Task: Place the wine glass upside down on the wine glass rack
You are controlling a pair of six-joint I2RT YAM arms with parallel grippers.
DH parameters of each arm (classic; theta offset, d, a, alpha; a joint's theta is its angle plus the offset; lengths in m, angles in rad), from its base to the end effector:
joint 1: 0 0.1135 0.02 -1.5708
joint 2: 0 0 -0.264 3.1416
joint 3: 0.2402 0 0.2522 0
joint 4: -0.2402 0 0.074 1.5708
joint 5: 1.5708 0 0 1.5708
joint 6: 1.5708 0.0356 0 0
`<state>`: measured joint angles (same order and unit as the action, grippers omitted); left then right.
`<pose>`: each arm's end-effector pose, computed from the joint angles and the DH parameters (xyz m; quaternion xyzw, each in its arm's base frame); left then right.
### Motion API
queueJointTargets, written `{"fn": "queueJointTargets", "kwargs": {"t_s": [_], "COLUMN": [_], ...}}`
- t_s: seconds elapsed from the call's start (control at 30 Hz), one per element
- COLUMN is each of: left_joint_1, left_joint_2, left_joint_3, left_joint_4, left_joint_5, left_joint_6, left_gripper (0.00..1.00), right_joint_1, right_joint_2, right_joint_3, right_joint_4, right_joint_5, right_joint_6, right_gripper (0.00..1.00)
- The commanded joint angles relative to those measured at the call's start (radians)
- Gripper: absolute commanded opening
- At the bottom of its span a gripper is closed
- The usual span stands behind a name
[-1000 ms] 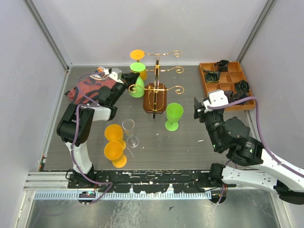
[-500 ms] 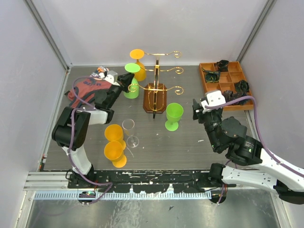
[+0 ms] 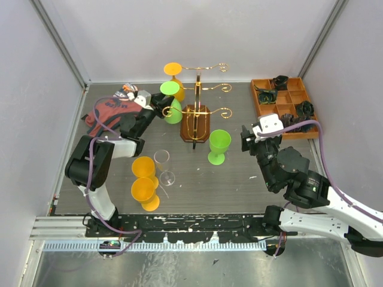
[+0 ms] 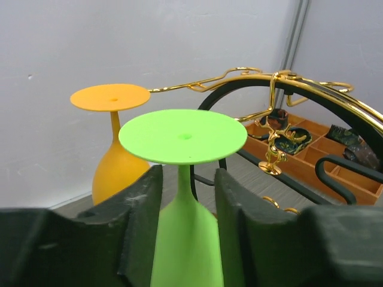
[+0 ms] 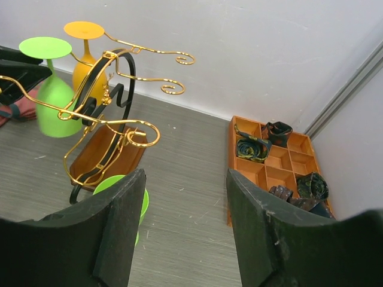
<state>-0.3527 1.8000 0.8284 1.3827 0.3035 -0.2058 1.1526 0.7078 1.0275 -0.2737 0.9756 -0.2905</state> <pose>0.3404 -0.1366 0.2453 0.1659 0.5309 -0.3076 0.7721 0.0785 0.1041 0.4234 -0.1485 0.6819 -0.0272 0.7156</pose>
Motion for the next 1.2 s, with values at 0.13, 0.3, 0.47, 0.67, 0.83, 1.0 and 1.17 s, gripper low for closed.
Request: {"fn": "queueJointTargets", "kwargs": {"t_s": [0.13,0.3,0.47,0.67,0.83,1.0,1.17], "left_joint_1": [0.0,0.006,0.007,0.006,0.006,0.006,0.006], "left_joint_2": [-0.075,-0.182,-0.331,-0.496,-0.633,-0.726,-0.786], "left_joint_3": [-0.068,-0.122,-0.148,-0.026,0.097,0.212,0.259], "left_joint_4": [0.039,-0.037,-0.259,-0.724,-1.072,-1.323,-1.451], "left_joint_5": [-0.089,-0.173,-0.297,-0.442,-0.494,-0.507,-0.493], "left_joint_6": [0.072,0.097,0.138,0.179,0.179,0.143,0.105], "left_gripper": [0.61,0.66,0.71,0.72,0.72,0.72,0.72], "right_joint_1": [0.002,0.003,0.002,0.003,0.003,0.002,0.002], "right_joint_2": [0.007,0.019,0.052,0.103,0.136,0.147,0.145], "right_joint_3": [0.05,0.072,0.117,0.123,0.087,0.033,-0.029], "right_joint_4": [-0.004,-0.046,-0.142,-0.287,-0.36,-0.377,-0.376], "right_joint_5": [0.02,0.026,-0.004,-0.035,-0.081,-0.074,-0.016], "right_joint_6": [0.045,0.084,0.171,0.359,0.514,0.65,0.765], "right_gripper": [0.63,0.64,0.65,0.66,0.66,0.68,0.73]}}
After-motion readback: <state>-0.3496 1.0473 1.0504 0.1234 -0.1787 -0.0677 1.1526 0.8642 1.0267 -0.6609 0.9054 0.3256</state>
